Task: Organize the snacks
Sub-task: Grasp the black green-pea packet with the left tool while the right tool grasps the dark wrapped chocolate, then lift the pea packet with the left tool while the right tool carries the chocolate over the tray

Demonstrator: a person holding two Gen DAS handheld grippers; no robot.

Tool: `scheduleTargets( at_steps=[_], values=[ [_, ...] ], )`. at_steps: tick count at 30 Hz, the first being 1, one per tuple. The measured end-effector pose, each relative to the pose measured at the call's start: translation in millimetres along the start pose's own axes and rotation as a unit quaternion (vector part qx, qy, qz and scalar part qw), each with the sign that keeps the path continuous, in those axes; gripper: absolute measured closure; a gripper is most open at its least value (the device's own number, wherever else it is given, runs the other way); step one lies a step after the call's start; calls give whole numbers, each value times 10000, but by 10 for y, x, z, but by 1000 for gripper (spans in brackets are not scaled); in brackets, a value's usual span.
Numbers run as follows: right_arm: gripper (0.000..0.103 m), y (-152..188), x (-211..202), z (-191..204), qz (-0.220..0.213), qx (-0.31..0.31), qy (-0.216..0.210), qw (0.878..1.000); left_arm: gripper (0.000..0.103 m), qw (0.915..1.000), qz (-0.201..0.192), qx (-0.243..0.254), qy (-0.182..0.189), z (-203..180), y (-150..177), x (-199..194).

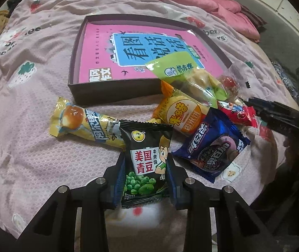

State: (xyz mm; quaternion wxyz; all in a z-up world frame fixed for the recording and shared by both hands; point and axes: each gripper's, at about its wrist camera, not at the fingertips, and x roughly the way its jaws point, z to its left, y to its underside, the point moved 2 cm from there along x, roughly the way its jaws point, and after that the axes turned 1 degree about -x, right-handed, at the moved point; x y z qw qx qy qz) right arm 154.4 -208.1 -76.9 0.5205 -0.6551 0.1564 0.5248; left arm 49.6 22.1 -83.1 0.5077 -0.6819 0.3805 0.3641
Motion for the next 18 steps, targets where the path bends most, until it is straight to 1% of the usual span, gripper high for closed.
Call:
scheduleTargets(
  at_steps=[7,9,10,12,15,18],
  values=[
    [51,-45,122,30,60,-174,-148,9997,67,9998,-159,-24,134,22,-8,-142],
    [60,-52,148,31,89,-171,-304,9994,67,9997,-210,-31,150,26,-9,-183],
    [68,-53,163,30,110,-129,-393,9991,67,9996,-227,-41,160,32,-8,-200],
    [68,-44,161,43,119,-136,-366,9992,67,9995,-269,-64,167,40,-7,-237],
    [68,-35,77,23,42,-20,-455,9990,67,9991,-371,-96,204,50,-25,-302],
    [68,-12,-120,0,-203,147,-537,9982,67,9982,-530,-125,240,64,-54,-395]
  ],
)
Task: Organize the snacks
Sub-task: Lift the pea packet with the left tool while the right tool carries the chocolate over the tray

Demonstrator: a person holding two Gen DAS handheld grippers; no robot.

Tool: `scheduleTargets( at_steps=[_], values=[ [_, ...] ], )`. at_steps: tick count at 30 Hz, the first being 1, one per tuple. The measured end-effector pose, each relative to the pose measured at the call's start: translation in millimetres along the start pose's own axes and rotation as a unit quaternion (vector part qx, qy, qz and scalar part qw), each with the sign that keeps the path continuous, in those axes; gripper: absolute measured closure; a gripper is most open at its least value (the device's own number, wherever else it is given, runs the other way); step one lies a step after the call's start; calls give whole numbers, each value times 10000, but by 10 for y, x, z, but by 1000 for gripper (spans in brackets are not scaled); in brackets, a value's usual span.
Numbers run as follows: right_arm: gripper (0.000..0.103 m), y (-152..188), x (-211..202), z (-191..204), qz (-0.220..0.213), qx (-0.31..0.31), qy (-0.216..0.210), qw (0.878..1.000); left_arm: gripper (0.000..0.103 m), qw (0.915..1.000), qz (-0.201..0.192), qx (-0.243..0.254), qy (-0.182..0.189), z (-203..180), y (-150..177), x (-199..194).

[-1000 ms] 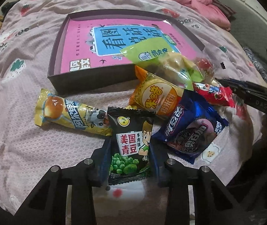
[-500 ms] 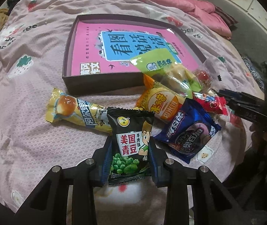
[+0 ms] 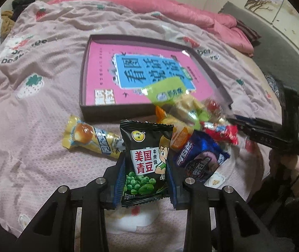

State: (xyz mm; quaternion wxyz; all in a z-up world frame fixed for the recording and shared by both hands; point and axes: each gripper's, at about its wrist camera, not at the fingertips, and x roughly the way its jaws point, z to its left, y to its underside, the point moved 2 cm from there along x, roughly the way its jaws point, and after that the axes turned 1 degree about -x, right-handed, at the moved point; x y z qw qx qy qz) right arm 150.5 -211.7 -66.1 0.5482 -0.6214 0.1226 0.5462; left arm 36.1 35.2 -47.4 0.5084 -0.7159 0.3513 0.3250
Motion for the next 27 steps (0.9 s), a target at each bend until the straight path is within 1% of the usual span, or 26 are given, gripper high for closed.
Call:
scheduleTargets(
  at_steps=[5,7,10,13,18,27],
  values=[
    [68,-75,-395,119,-777,-51,-218,9967,67,9997,-214,-73,34,21,-96,-115],
    [68,-130,-484,161,-1028,-69,-292,9943,67,9995,-302,-87,27,25,-132,-147],
    [68,-222,-557,188,-1295,-92,-273,9912,67,9990,-443,-95,-33,37,-193,-202],
    [68,-285,-577,198,-1436,-64,-262,9893,67,9981,-592,-94,-117,61,-275,-239],
    [68,-365,-538,202,-1470,-124,-162,9889,67,9961,-828,-87,-286,110,-454,-252],
    [68,-506,-388,129,-1478,-74,-49,9890,67,9942,-950,-216,-459,218,-763,-70]
  ],
)
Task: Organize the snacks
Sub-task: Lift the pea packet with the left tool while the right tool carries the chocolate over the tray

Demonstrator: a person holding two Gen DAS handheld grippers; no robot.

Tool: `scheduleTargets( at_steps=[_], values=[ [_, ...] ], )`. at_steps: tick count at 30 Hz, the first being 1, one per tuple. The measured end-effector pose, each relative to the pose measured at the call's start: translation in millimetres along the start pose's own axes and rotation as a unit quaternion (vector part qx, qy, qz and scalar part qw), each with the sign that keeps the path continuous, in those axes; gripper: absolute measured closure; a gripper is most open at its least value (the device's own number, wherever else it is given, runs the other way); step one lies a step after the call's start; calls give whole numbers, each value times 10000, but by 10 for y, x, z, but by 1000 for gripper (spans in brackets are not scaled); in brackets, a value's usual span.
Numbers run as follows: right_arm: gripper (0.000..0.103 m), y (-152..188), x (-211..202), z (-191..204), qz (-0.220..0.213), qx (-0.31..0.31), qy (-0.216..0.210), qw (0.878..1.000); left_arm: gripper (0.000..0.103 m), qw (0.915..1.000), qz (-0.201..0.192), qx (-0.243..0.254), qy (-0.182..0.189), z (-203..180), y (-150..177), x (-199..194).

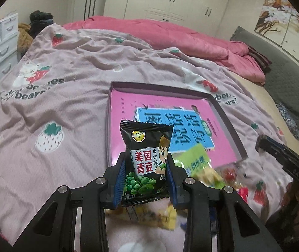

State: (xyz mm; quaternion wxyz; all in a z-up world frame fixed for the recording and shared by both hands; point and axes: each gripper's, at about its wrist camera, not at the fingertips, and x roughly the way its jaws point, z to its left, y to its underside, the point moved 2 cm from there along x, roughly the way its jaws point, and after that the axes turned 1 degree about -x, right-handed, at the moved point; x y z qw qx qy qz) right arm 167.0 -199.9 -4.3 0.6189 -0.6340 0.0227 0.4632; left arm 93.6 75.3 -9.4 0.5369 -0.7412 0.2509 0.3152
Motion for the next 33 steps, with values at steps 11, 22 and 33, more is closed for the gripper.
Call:
scheduleTargets(
  at_steps=[11,22,33],
  values=[
    [68,22,276,-24,226,-84,137,9996,67,9998,159,-57,-68,58,-160,462],
    [68,108,528,-21,603,-319,381,9969,67,9988,453,116,-109,-8,-91,755],
    [68,222,681,-37,963,-534,655,9918,67,9976,666,183,-13,-32,-18,861]
  ],
)
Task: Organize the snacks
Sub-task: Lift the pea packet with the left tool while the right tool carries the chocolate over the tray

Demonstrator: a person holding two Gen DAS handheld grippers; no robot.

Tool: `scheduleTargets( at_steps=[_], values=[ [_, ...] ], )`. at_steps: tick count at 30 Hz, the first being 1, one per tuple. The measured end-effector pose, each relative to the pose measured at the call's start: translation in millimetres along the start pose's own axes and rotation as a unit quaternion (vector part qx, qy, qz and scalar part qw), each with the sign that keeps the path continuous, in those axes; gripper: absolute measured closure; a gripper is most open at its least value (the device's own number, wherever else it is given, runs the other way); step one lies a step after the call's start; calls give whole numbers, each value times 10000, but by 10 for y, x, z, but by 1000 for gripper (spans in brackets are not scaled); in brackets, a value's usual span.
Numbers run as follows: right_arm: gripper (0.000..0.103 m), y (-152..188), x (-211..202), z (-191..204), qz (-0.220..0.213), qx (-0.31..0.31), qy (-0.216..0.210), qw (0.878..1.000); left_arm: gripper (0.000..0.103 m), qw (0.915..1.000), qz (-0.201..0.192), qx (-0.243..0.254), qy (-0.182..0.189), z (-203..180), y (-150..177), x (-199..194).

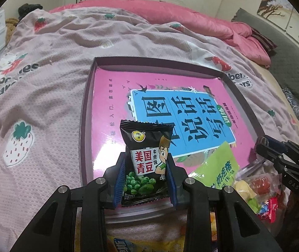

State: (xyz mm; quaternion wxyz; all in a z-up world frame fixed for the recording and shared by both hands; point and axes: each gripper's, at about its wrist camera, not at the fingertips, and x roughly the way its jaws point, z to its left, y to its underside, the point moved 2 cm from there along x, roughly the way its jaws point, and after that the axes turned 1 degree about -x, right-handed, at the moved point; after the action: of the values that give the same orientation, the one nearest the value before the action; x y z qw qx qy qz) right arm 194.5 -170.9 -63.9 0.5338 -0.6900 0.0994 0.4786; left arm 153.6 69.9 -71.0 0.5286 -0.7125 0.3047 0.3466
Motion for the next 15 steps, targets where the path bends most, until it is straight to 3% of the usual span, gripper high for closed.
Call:
scheduleTargets(
  at_steps=[15],
  values=[
    [68,46,0,-49,110,28,117,9999,66,9997,91,-178,169,42,24,0]
  ],
)
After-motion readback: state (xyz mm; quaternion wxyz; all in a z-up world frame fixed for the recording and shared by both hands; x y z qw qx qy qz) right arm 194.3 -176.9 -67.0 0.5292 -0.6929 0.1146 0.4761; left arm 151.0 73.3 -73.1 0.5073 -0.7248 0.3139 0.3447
